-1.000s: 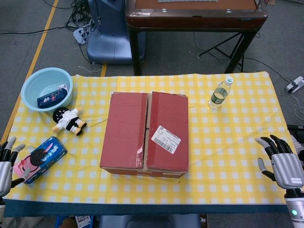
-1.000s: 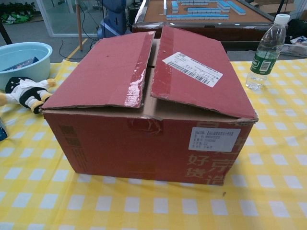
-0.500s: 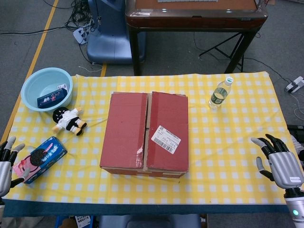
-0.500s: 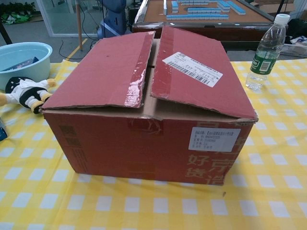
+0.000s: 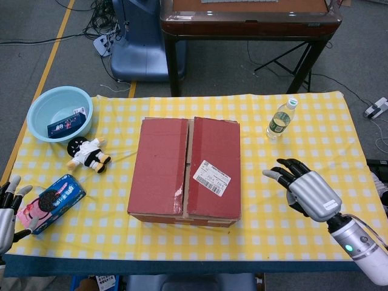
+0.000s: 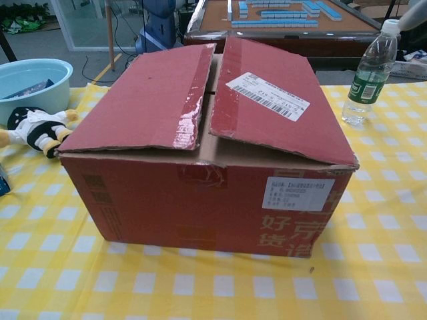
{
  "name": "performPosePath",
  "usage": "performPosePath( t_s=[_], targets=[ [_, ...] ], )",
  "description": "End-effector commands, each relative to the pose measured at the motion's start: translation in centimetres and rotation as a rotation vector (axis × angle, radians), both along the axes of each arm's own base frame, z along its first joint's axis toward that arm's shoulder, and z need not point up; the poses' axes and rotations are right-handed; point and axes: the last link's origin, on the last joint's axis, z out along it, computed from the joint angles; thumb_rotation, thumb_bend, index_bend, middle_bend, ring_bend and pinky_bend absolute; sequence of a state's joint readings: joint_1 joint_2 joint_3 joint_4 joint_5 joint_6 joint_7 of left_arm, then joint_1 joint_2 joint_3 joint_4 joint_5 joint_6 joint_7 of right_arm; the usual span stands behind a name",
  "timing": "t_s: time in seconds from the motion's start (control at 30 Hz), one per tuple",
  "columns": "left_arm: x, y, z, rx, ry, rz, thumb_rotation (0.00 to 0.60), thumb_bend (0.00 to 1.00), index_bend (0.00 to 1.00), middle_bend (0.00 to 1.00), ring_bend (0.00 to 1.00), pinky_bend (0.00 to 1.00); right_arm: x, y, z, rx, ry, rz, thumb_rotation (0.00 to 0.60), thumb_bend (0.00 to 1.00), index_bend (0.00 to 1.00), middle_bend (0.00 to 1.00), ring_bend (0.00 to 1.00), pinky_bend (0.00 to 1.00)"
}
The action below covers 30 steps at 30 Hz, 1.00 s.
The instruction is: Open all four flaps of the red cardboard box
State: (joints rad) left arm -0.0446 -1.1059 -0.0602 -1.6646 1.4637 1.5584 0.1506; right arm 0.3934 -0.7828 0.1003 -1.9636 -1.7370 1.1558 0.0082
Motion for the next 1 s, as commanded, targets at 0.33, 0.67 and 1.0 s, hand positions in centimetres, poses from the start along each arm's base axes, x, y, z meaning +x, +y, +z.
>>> performPosePath(
  t_s=[0.33,0.67,1.0],
  targets=[
    [-0.5,-0.5,0.2,0.006,-0.008,0.005,0.600,0.30,0.23,0.05,0.05,0.00,9.7,-4.1,-4.3,0.165,0.034,0.239,0.600,1.00,0.20,0.31,0.11,0.14],
    [-1.6,-0.6,0.2,0.008,-0.018,0.030,0.600,0.30,0.23,0.05,0.05,0.00,13.7,-6.3,-8.5,0.223,0.104,0.324,0.600,1.00,0.23,0.33,0.11,0.14],
    [-2.2,-0.7,0.5,0.015,-0.022,0.044,0.600,0.30,0.23,0.05,0.05,0.00,15.1,-7.3,-11.1,0.231,0.121,0.363,0.600,1.00,0.25,0.33,0.11,0.14]
  ],
)
